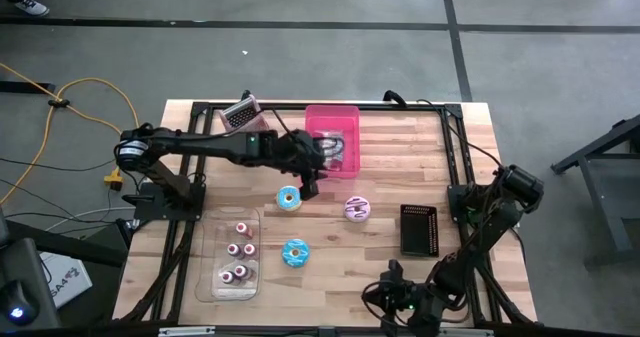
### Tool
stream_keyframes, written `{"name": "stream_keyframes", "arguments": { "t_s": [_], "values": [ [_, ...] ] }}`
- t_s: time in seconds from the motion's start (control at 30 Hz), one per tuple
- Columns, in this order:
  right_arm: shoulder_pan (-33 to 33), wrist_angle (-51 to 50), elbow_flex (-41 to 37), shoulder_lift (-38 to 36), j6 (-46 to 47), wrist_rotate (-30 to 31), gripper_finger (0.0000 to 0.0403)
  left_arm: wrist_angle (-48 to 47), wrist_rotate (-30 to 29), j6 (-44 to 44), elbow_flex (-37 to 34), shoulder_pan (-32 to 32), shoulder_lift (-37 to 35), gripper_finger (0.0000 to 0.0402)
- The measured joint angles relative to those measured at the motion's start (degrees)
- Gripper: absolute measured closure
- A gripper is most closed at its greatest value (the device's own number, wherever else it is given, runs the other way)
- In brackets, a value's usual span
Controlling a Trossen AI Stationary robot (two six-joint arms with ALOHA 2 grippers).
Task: Pick & Place Food Item
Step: Put the top left light blue donut into the black bin
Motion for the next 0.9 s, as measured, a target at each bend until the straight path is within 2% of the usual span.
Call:
{"name": "stream_keyframes", "arguments": {
  "t_s": [0.17, 0.3, 0.47, 0.63, 0.9],
  "values": [
    [-1.15, -1.00, 0.00, 0.00, 0.24, -2.57, 0.0401, -5.68, 0.03, 0.71, -0.02, -2.76, 0.00, 0.0300],
    [-1.49, -0.98, 0.00, 0.00, -0.17, -3.07, 0.0401, -9.70, -0.01, -1.98, -0.55, -5.17, -0.04, 0.0300],
    [-1.49, -1.05, 0.00, 0.00, -0.26, -3.07, 0.0401, -11.08, -0.66, -4.42, -2.68, -8.51, -0.04, 0.0300],
    [-1.47, -1.11, 0.00, 0.00, -0.24, -3.11, 0.0401, -12.88, -4.42, -5.69, -4.40, -11.34, -0.04, 0.0300],
    [-1.47, -1.07, 0.00, 0.00, -0.24, -3.13, 0.0401, -14.61, -4.85, -8.31, -8.66, -12.55, -0.07, 0.0300]
  ]
}}
